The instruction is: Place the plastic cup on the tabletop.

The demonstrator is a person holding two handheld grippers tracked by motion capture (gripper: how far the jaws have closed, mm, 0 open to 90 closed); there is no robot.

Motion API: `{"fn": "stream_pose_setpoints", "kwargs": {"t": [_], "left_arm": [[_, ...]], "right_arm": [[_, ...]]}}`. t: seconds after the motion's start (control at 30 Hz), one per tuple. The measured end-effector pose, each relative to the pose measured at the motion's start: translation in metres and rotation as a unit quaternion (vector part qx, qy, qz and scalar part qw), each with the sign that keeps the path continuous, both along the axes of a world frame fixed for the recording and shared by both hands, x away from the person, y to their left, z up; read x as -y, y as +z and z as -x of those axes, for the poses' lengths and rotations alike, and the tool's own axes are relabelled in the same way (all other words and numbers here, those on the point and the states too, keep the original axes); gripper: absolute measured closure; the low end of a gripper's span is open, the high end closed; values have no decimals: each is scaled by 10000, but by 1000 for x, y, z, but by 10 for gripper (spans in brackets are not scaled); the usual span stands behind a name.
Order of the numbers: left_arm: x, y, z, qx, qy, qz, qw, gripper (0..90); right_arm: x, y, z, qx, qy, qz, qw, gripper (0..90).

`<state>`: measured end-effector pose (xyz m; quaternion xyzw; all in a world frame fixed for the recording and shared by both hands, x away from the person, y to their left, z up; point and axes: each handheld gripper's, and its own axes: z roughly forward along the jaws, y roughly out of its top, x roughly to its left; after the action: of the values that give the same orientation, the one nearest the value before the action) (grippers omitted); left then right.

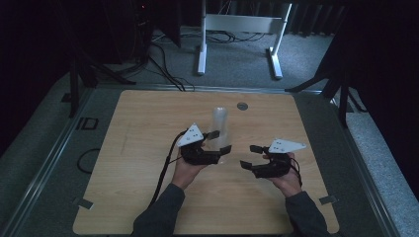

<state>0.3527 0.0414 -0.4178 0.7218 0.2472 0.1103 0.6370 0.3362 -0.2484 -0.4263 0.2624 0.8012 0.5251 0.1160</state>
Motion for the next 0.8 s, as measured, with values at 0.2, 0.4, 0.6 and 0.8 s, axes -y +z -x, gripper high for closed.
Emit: {"fn": "stream_pose_setpoints", "kwargs": {"t": [0.2,0.4,0.6,0.8], "left_arm": [[-1,-4,-1,-29,32,-10,10000,276],[-3,-7,0,-46,68,-51,10000,276],[-4,-9,1,-54,84,-61,9999,276],[-6,-11,0,-54,100,-114,9999,276]], "right_arm": [[2,0,-1,-1,-20,-7,10000,248],[4,-2,-1,-24,-44,-17,10000,248],[4,-2,-1,-15,-58,-23,10000,247],[5,-3,-1,-26,-88,-17,10000,248]]}}
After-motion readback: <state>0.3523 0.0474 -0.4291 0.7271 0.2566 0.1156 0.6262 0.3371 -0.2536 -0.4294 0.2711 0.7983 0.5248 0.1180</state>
